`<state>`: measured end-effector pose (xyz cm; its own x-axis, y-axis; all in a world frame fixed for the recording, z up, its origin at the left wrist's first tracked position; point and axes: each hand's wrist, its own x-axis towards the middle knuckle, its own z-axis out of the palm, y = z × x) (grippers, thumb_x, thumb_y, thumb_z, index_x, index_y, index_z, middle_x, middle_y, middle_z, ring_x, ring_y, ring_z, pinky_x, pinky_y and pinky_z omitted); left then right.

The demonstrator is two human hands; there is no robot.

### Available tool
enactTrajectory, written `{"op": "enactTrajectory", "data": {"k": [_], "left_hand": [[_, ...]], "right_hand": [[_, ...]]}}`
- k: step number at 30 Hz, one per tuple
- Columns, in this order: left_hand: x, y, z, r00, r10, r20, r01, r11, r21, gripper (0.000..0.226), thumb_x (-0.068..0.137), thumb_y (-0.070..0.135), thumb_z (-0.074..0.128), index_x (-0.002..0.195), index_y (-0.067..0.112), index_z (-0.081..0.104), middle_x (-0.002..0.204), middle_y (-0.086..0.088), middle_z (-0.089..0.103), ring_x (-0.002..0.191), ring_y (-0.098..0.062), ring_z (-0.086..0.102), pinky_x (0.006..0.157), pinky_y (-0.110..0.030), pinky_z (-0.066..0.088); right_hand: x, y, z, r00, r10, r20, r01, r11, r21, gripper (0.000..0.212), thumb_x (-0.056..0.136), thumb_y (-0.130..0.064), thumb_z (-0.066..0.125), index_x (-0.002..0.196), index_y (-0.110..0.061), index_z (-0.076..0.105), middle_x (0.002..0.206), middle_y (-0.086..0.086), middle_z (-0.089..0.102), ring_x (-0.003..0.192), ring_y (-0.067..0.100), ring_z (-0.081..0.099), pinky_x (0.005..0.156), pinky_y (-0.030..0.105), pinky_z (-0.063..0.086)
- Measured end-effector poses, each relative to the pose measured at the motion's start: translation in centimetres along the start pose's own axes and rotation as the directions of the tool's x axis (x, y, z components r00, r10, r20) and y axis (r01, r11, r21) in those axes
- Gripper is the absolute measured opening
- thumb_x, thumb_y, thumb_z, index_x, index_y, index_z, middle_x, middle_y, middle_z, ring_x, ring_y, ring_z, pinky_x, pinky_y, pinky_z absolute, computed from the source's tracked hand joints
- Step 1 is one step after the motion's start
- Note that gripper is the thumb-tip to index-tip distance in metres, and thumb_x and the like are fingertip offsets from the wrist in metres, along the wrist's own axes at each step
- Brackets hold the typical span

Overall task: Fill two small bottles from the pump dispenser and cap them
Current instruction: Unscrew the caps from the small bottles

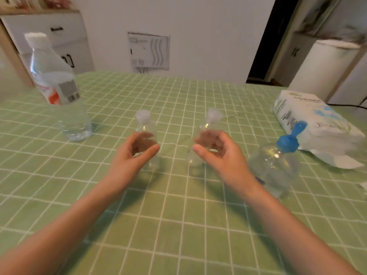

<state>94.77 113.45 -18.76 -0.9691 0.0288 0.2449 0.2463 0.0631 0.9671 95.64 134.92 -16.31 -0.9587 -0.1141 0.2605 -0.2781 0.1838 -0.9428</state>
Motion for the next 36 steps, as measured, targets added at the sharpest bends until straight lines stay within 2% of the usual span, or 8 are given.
{"op": "enactTrajectory", "data": {"k": [6, 10, 22, 25, 29, 32, 34, 36], "left_hand": [[0.8, -0.9, -0.9, 0.999, -0.016, -0.030, 0.020, 0.993, 0.115, 0.033, 0.084, 0.026, 0.063, 0.115, 0.023, 0.052, 0.109, -0.003, 0.062, 0.101, -0.016, 0.061, 0.078, -0.025, 0.050], [0.9, -1.7, -2.0, 0.998, -0.061, -0.017, 0.063, 0.982, 0.180, 0.034, 0.085, 0.033, 0.060, 0.117, 0.024, 0.049, 0.109, 0.003, 0.062, 0.099, -0.012, 0.061, 0.088, -0.036, 0.051], [0.6, -1.7, -2.2, 0.995, -0.099, 0.000, 0.096, 0.961, 0.259, 0.037, 0.082, 0.033, 0.064, 0.115, 0.027, 0.047, 0.119, -0.007, 0.059, 0.108, -0.019, 0.058, 0.097, -0.039, 0.047], [0.6, -1.6, -2.2, 0.991, -0.137, 0.003, 0.131, 0.953, 0.274, 0.054, 0.078, 0.031, 0.067, 0.125, 0.023, 0.043, 0.132, -0.011, 0.052, 0.118, -0.022, 0.052, 0.102, -0.040, 0.042], [0.1, -1.2, -2.2, 0.982, -0.187, -0.022, 0.185, 0.937, 0.296, 0.096, 0.070, 0.031, 0.074, 0.145, 0.013, 0.017, 0.152, -0.010, 0.027, 0.137, -0.024, 0.031, 0.113, -0.041, 0.026], [-1.8, -0.1, -2.0, 0.977, -0.094, -0.193, 0.161, 0.916, 0.367, 0.100, 0.071, 0.036, 0.073, 0.147, 0.013, 0.012, 0.154, -0.010, 0.019, 0.139, -0.025, 0.024, 0.114, -0.042, 0.022], [-3.8, 0.9, -1.6, 0.939, 0.060, -0.339, 0.103, 0.891, 0.443, 0.084, 0.081, 0.037, 0.065, 0.145, 0.011, 0.017, 0.152, -0.011, 0.023, 0.138, -0.023, 0.025, 0.111, -0.038, 0.023], [-6.1, 1.6, -0.9, 0.901, 0.220, -0.375, -0.010, 0.872, 0.489, 0.070, 0.086, 0.036, 0.057, 0.143, 0.013, 0.022, 0.148, -0.006, 0.029, 0.134, -0.016, 0.029, 0.108, -0.032, 0.023]], "right_hand": [[-0.8, 0.5, 1.5, 1.000, -0.005, -0.014, 0.004, 0.999, -0.043, 0.030, 0.078, -0.032, 0.073, 0.101, -0.033, 0.054, 0.109, -0.007, 0.064, 0.106, 0.011, 0.061, 0.092, 0.030, 0.050], [-1.4, 0.8, 1.8, 0.999, 0.009, -0.035, -0.012, 0.996, -0.084, 0.026, 0.081, -0.030, 0.071, 0.098, -0.035, 0.052, 0.108, -0.007, 0.063, 0.106, 0.012, 0.060, 0.094, 0.029, 0.049], [-2.5, 1.0, 1.4, 0.998, 0.035, -0.053, -0.042, 0.988, -0.148, 0.033, 0.083, -0.031, 0.069, 0.110, -0.027, 0.052, 0.111, -0.008, 0.062, 0.105, 0.005, 0.058, 0.079, 0.010, 0.045], [-2.6, 0.9, 1.6, 0.998, 0.037, -0.048, -0.044, 0.990, -0.138, 0.034, 0.082, -0.031, 0.069, 0.111, -0.026, 0.052, 0.111, -0.007, 0.062, 0.106, 0.007, 0.058, 0.081, 0.012, 0.045], [-2.8, 0.5, 1.8, 0.999, 0.040, -0.033, -0.044, 0.990, -0.131, 0.034, 0.082, -0.032, 0.070, 0.111, -0.026, 0.052, 0.111, -0.006, 0.063, 0.107, 0.009, 0.058, 0.087, 0.018, 0.047], [-3.2, 0.1, 1.8, 0.999, 0.043, -0.021, -0.045, 0.992, -0.122, 0.035, 0.081, -0.034, 0.070, 0.111, -0.027, 0.054, 0.110, -0.007, 0.064, 0.106, 0.007, 0.059, 0.091, 0.023, 0.048], [-3.8, -0.3, 1.9, 0.999, 0.043, 0.002, -0.042, 0.993, -0.108, 0.035, 0.080, -0.036, 0.071, 0.110, -0.027, 0.055, 0.109, -0.009, 0.064, 0.104, 0.004, 0.059, 0.087, 0.019, 0.049], [-4.5, -0.8, 2.1, 0.999, 0.038, 0.039, -0.034, 0.996, -0.082, 0.040, 0.074, -0.042, 0.072, 0.108, -0.026, 0.058, 0.108, -0.010, 0.065, 0.101, 0.002, 0.061, 0.082, 0.012, 0.048]]}}
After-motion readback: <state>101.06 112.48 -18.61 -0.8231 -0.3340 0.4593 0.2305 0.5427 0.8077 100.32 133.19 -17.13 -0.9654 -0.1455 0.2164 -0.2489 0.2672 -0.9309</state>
